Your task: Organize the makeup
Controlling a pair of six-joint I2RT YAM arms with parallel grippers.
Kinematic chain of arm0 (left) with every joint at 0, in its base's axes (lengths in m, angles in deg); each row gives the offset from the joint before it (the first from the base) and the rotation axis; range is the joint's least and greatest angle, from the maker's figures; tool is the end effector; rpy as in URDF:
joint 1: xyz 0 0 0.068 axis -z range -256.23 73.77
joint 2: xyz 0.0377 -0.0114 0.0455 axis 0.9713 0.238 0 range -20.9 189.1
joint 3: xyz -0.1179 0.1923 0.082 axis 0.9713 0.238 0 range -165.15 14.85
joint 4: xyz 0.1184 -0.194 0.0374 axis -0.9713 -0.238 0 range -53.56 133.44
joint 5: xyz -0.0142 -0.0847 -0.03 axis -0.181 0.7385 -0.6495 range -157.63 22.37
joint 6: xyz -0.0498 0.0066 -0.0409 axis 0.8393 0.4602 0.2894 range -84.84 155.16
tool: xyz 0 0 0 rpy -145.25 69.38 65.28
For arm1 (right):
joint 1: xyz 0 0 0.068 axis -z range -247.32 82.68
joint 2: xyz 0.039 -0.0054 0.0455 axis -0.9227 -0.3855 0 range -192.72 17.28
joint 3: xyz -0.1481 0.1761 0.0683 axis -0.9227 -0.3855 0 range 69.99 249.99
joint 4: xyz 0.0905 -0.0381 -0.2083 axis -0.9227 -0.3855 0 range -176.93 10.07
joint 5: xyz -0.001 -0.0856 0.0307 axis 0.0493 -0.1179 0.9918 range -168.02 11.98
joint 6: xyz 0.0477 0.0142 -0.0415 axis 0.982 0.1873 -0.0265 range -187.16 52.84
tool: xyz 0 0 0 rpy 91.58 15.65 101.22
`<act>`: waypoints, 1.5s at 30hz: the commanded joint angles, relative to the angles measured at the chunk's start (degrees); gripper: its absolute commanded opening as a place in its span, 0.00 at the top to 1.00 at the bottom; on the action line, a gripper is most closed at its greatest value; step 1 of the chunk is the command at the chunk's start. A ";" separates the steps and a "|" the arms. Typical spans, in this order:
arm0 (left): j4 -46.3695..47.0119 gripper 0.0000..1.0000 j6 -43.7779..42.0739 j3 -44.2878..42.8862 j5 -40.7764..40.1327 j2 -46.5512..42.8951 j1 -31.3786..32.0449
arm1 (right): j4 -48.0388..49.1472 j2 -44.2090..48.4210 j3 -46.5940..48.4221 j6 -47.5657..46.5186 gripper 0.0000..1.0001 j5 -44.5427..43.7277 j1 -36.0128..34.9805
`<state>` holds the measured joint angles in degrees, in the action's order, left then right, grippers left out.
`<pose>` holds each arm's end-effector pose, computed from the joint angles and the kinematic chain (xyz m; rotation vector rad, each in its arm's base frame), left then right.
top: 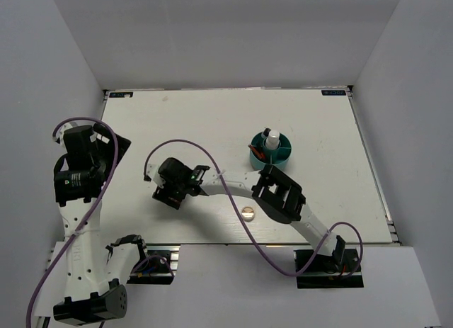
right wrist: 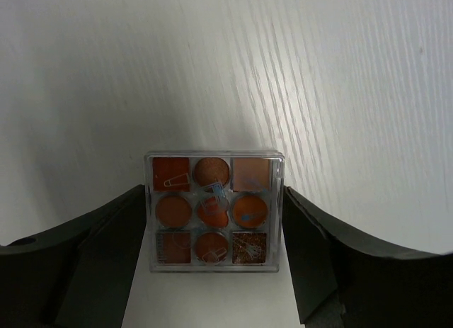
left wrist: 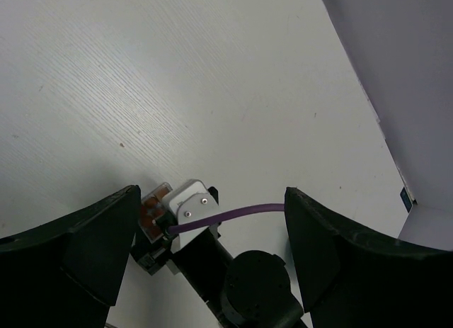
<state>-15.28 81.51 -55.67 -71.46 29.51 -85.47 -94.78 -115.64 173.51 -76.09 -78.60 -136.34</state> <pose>0.1463 0.0272 0.3421 -1.0845 1.9797 -0.2739 0.1722 0.4475 0.1435 -1.5052 1.8686 0.4964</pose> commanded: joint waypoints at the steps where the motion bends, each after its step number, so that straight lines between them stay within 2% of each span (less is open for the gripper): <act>1: 0.36 0.08 -0.38 0.47 0.67 -0.84 0.18 | -6.95 3.19 -6.48 -5.39 0.34 -1.53 2.12; 11: 0.89 0.08 -0.03 2.49 2.51 -2.16 0.18 | -8.26 18.04 -28.70 -13.47 0.35 4.08 5.99; 17: 1.06 0.08 0.15 3.20 2.96 -2.95 0.18 | -13.17 22.44 -35.14 -16.11 0.34 9.36 7.40; 21: 0.98 0.08 0.41 3.37 3.22 -3.48 -0.35 | -15.64 21.22 -34.54 -17.08 0.25 9.81 7.93; 24: 0.71 0.08 0.67 3.37 3.31 -4.00 -0.35 | -17.66 19.11 -32.95 -17.44 0.22 9.11 8.02; 30: -0.52 0.08 0.85 2.93 3.05 -4.88 -0.35 | -22.05 15.24 -27.42 -20.07 0.11 9.19 7.93; 42: -1.75 0.07 1.38 2.85 2.52 -6.29 -0.35 | -28.74 9.26 -20.56 -20.08 0.11 7.70 7.75; 45: -1.66 0.07 1.47 2.93 2.61 -6.38 -0.35 | -29.01 8.73 -20.82 -17.89 0.16 6.30 7.75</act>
<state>-16.59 82.69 -52.40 -68.67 23.83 -85.49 -117.16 -100.78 155.76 -97.09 -71.24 -128.86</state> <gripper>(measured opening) 0.922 0.879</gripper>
